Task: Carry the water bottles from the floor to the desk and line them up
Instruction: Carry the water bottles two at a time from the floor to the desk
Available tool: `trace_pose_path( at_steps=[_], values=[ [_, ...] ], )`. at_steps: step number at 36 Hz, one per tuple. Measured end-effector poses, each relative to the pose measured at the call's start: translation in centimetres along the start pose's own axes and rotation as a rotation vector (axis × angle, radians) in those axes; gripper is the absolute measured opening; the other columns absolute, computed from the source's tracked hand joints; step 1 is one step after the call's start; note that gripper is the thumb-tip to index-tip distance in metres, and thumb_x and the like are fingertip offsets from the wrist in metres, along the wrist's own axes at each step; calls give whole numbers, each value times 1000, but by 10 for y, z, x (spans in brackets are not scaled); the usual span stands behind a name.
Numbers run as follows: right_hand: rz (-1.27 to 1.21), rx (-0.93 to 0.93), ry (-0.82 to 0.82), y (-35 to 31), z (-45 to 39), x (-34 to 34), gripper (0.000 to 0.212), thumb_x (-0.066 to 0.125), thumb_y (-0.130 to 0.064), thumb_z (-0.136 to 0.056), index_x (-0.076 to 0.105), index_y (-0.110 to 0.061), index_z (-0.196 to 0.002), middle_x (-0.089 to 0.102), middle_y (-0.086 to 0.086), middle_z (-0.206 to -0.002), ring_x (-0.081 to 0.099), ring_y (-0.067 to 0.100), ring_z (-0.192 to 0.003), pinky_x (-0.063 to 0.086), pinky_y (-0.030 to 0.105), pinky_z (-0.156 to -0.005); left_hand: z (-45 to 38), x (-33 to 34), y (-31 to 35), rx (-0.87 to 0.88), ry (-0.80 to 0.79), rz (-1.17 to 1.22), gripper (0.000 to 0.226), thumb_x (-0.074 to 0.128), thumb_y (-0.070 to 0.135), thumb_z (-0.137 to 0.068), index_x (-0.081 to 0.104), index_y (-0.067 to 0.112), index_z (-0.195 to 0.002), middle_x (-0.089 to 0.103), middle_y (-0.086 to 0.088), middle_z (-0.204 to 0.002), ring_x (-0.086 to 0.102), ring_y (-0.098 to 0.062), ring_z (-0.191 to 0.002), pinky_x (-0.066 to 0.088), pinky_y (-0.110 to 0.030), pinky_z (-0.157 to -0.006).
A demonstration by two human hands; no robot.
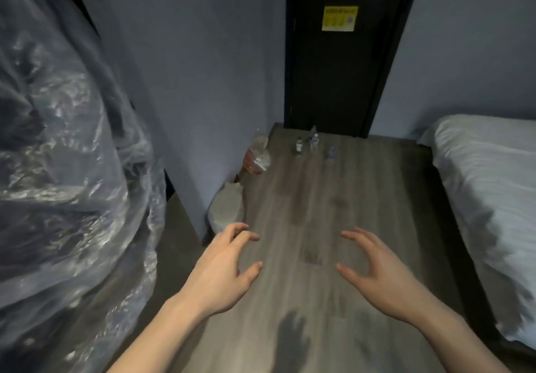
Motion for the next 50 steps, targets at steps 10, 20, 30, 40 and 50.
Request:
trace_pose_path(
  at_steps=[10,20,30,40,50],
  values=[
    [-4,13,18,94,-123,-72,65,66,-51,-93,41,-36,-151,31,-9,-163,33,11,-149,27,25,-120,-175,47,52,23,-29,-17,53,57,57,-86,49,35,-134,34,12,-147,43,-12,-132,37,-28,-110],
    [56,-77,-60,146,-271,-154,66,68,-45,-93,42,-31,-152,28,-2,-165,29,17,-152,23,26,-123,-296,60,63,-122,40,10,55,54,60,-82,51,38,-132,34,10,-152,34,-13,-142,30,-26,-113],
    [68,-126,-108,168,-431,-187,67,68,-47,-93,40,-34,-153,27,-3,-166,26,14,-153,22,24,-123,-428,77,24,-215,34,23,61,47,68,-78,49,41,-132,31,13,-155,28,-12,-145,26,-27,-117],
    [112,-44,-91,196,-585,-238,66,67,-46,-95,39,-32,-153,26,-1,-167,34,18,-150,29,27,-118,-630,91,-12,-167,-55,-25,54,63,52,-88,47,38,-138,29,9,-157,31,-11,-144,21,-18,-110],
    [53,91,-115,263,-713,-276,67,64,-53,-94,35,-38,-154,19,-6,-169,46,20,-142,36,37,-119,-818,122,4,-48,-176,-2,57,61,52,-85,49,35,-138,31,6,-156,31,-14,-144,26,-25,-115]
  ],
)
Point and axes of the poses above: each hand's wrist, its own z-axis away from the middle knuckle, its own x-axis out of the palm, y = z × x, the point moved 9 cm from there along -z, towards the middle knuckle
